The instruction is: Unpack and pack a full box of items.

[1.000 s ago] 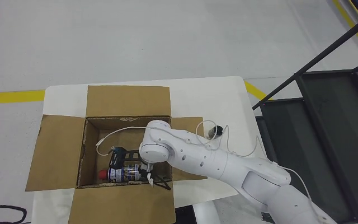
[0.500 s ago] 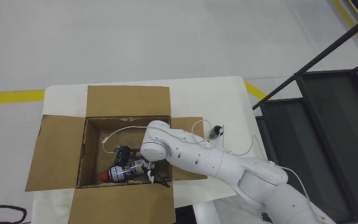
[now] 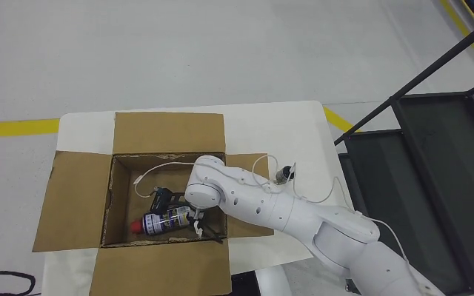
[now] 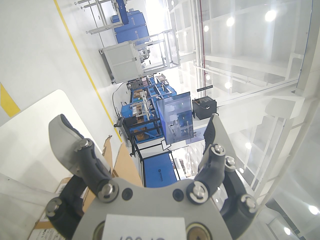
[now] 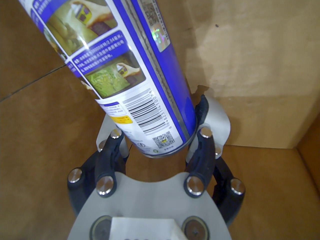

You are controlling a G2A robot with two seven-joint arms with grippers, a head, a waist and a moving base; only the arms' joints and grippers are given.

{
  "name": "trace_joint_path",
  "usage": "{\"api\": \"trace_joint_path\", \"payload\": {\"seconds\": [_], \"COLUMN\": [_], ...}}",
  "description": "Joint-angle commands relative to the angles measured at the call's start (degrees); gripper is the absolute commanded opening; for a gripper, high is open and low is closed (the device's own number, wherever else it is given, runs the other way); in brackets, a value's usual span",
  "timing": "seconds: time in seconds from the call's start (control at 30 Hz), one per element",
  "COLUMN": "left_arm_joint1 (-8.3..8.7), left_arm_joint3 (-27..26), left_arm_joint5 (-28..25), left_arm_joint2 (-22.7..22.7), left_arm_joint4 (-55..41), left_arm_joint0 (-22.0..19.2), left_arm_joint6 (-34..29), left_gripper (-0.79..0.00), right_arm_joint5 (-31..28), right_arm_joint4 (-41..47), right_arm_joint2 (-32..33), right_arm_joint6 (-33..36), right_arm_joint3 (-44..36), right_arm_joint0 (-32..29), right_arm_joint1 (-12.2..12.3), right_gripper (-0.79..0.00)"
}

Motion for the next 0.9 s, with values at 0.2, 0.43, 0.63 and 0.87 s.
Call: {"api": "trace_joint_path", "payload": {"seconds": [0.2, 0.43, 0.63, 0.87], "left_arm_joint1": [0.0, 0.0, 0.0, 0.0], "left_arm_joint3": [0.0, 0.0, 0.0, 0.0], "left_arm_joint5": [0.0, 0.0, 0.0, 0.0], "left_arm_joint2": [0.0, 0.0, 0.0, 0.0], "left_arm_joint4": [0.0, 0.0, 0.0, 0.0], "left_arm_joint0": [0.0, 0.0, 0.0, 0.0], "left_arm_joint6": [0.0, 0.0, 0.0, 0.0], "left_gripper": [0.0, 0.0, 0.0, 0.0], "right_arm_joint5": [1.27, 2.38, 2.55, 2.97], "right_arm_joint4": [-3.56, -7.49, -9.85, -11.9], "right_arm_joint2": [2.11, 5.03, 7.1, 6.41], "right_arm_joint6": [-1.38, -1.92, -1.72, -1.5], "right_arm_joint3": [-2.43, -6.77, -9.8, -8.67], "right_arm_joint0": [-0.44, -2.49, -4.85, -5.95], "right_arm_joint1": [1.04, 2.86, 4.22, 4.25], "right_gripper": [-0.785, -0.785, -0.785, -0.465]}}
